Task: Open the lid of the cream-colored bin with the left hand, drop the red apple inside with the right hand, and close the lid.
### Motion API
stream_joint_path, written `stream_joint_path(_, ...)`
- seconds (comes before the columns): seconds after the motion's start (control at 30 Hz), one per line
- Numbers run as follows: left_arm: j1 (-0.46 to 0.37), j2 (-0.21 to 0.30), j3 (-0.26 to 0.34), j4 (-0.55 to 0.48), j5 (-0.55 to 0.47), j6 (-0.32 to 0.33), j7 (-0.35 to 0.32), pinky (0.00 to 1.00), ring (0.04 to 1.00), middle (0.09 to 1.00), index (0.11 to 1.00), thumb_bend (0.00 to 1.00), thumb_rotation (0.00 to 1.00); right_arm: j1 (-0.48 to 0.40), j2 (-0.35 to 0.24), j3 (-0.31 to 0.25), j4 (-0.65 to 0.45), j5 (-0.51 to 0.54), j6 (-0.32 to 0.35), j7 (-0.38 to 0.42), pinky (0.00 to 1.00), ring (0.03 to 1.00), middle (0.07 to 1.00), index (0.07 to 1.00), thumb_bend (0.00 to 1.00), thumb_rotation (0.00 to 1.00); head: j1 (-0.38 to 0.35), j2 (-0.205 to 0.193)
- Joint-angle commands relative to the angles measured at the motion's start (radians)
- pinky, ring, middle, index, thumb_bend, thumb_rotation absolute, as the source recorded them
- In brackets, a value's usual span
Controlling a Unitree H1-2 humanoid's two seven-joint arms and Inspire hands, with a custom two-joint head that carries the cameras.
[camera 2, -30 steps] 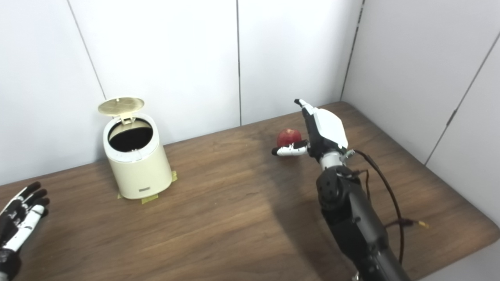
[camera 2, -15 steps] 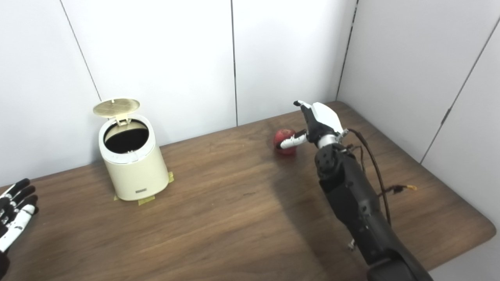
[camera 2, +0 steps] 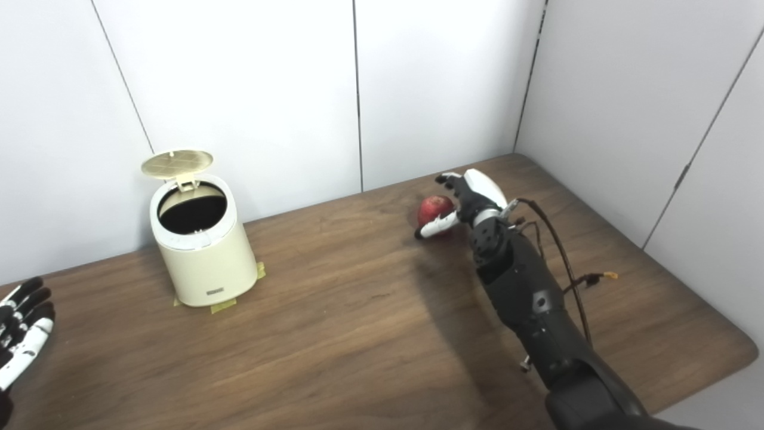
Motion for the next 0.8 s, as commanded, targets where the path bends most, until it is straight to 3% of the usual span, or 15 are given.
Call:
stream_joint_path(0.0, -0.025, 0.015, 0.004, -0.045, 0.0, -0.009, 0.011, 0.91, 0.913, 0.904, 0.921, 0.24, 0.31, -0.068, -0.028, 0.01, -0.009, -0.001, -0.036, -0.045, 0.76, 0.865, 0.856, 0.833, 0.87, 0.18, -0.002, 0.001)
stream_joint_path(0.27, -0.029, 0.007, 0.012, -0.048, -0.015, -0.006, 0.013, 0.85, 0.885, 0.892, 0.905, 0.22, 0.23, -0.064, -0.053, 0.072, -0.012, -0.008, -0.024, -0.038, 0.74, 0.869, 0.865, 0.823, 0.89, 0.23, -0.001, 0.0)
stream_joint_path(0.5, -0.025, 0.006, 0.005, -0.071, 0.002, 0.014, 0.022, 0.86, 0.885, 0.887, 0.902, 0.24, 0.27, -0.061, -0.064, 0.111, 0.006, -0.025, -0.018, -0.055, 0.67, 0.797, 0.829, 0.817, 0.88, 0.2, 0.005, 0.002)
stream_joint_path(0.77, -0.028, 0.007, 0.006, -0.075, -0.007, 0.015, 0.023, 0.84, 0.883, 0.887, 0.899, 0.23, 0.25, -0.067, -0.078, 0.139, 0.018, -0.028, -0.018, -0.057, 0.7, 0.776, 0.791, 0.787, 0.86, 0.19, 0.009, 0.006)
